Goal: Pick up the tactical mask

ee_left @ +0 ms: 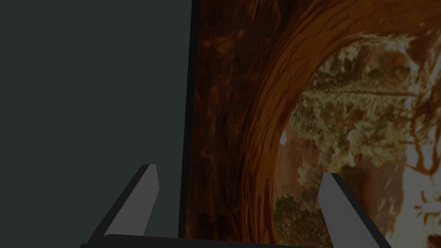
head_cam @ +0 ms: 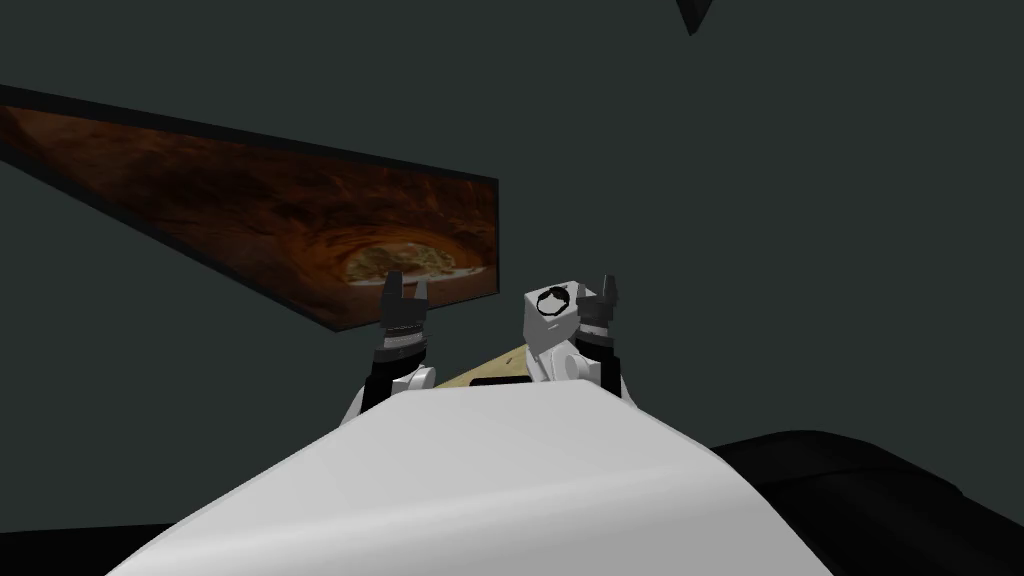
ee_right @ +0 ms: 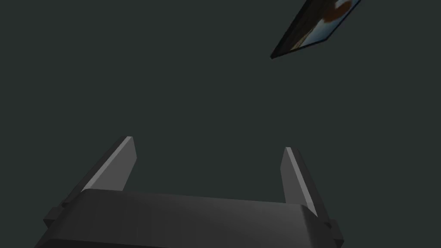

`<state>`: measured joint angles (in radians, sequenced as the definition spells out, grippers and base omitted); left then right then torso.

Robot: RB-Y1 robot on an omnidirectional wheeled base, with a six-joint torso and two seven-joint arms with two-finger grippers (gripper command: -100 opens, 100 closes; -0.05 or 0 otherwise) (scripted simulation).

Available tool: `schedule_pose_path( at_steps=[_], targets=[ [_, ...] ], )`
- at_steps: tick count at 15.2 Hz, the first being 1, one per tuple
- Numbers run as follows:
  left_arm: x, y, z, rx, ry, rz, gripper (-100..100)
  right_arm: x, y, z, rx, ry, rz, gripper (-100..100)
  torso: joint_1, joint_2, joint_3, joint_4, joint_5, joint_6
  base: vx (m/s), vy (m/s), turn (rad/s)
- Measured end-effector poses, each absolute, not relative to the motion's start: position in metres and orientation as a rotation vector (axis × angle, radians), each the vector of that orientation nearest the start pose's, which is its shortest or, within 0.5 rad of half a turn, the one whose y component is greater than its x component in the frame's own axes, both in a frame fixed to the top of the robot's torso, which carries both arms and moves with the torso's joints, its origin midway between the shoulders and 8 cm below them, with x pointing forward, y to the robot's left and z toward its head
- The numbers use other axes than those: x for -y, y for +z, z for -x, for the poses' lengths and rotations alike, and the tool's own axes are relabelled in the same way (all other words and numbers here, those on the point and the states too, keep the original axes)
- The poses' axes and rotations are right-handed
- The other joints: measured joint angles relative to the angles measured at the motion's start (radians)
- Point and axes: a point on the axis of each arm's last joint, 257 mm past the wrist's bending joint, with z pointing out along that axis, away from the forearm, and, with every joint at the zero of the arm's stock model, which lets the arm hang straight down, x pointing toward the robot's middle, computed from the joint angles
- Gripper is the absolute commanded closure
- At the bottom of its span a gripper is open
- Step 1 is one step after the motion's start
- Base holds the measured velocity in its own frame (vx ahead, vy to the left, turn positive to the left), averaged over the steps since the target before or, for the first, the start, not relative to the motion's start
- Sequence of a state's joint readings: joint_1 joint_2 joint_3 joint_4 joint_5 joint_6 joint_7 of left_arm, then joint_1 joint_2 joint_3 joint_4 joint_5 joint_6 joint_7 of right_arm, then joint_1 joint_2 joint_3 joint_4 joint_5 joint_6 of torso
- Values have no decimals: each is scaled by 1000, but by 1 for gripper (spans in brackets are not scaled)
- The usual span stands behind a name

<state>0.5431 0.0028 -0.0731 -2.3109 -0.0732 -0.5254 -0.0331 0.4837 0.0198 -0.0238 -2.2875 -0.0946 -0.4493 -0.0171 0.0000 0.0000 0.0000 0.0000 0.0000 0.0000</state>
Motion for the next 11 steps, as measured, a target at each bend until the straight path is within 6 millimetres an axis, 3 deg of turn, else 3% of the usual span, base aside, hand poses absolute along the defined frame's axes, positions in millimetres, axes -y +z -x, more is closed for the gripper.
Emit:
schedule_pose_path(
  at_steps=[11],
  targets=[
    [-249, 28, -335, -654, -1290, 592, 0, 281, 6, -369, -812, 1132, -533, -100, -2, 3, 2, 1, -1, 0, -31, -22, 50]
  ],
)
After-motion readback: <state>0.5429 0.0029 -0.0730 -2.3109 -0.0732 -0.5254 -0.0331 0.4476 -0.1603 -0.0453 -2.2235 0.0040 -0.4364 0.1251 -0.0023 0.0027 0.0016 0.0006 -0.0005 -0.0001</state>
